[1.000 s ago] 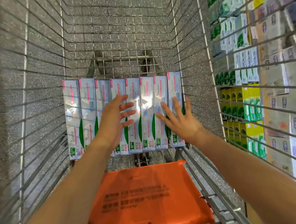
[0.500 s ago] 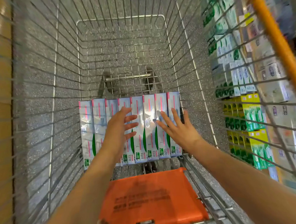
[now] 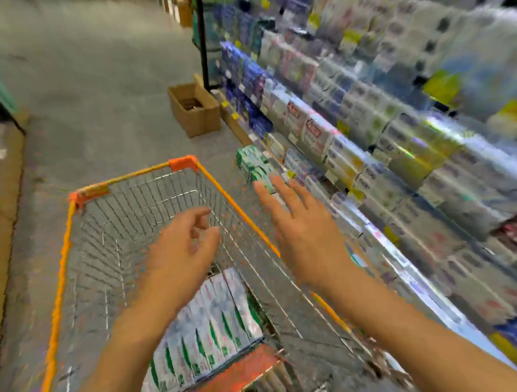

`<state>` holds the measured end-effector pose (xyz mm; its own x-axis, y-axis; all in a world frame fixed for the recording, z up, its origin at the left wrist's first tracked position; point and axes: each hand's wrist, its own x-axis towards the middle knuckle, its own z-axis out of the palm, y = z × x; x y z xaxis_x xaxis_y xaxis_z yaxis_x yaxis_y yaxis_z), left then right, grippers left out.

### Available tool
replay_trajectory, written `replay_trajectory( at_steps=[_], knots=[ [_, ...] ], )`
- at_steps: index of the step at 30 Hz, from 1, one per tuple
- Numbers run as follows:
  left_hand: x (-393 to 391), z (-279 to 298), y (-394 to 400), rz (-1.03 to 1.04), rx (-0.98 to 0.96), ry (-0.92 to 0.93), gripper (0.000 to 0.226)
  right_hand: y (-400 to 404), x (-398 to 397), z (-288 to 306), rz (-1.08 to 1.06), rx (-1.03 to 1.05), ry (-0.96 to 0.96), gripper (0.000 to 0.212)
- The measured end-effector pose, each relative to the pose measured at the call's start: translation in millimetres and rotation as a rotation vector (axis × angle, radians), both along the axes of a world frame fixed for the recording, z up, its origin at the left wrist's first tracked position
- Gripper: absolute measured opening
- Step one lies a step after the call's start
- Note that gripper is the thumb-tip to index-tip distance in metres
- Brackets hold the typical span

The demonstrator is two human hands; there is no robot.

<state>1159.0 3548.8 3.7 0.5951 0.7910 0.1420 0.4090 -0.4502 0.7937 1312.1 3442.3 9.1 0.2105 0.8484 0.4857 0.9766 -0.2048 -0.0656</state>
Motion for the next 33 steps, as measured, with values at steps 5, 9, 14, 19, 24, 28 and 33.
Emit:
replay_trajectory(
  at_steps=[5,9,14,19,24,28,33],
  knots=[
    [51.2,64.5,-92.0,-0.321,0.54,0.185,0.054,-132.5,10.1,67.6,-0.241,0.208,-0.072,0.075],
    [97.8,97.4,-177.0,-0.546,0.73,0.115,0.047,-235.0,18.8,100.6,-0.463,0.277,-0.123,0.052],
    [155.8,102.3,-256.1,-0.732,0.814,0.103,0.042,-356.3,42.1,94.8,-0.728,0.32,-0.157,0.04],
    [236.4,68.8,-330.4,-0.885,0.765,0.119,0.028,-463.6,73.3,57.5,-0.948,0.254,-0.107,0.04],
    [321.4,7.8,-391.3,-0.992,0.716,0.259,0.034,-545.2,129.9,-1.7,-1.082,0.101,0.008,0.048],
    [366.3,-47.3,-420.9,-1.036,0.652,0.413,0.038,-577.8,171.4,-52.8,-1.114,-0.013,0.131,0.049],
    [412.7,-125.6,-432.2,-1.116,0.649,0.606,0.039,-587.1,206.9,-127.5,-1.13,-0.124,0.25,0.05]
  ],
)
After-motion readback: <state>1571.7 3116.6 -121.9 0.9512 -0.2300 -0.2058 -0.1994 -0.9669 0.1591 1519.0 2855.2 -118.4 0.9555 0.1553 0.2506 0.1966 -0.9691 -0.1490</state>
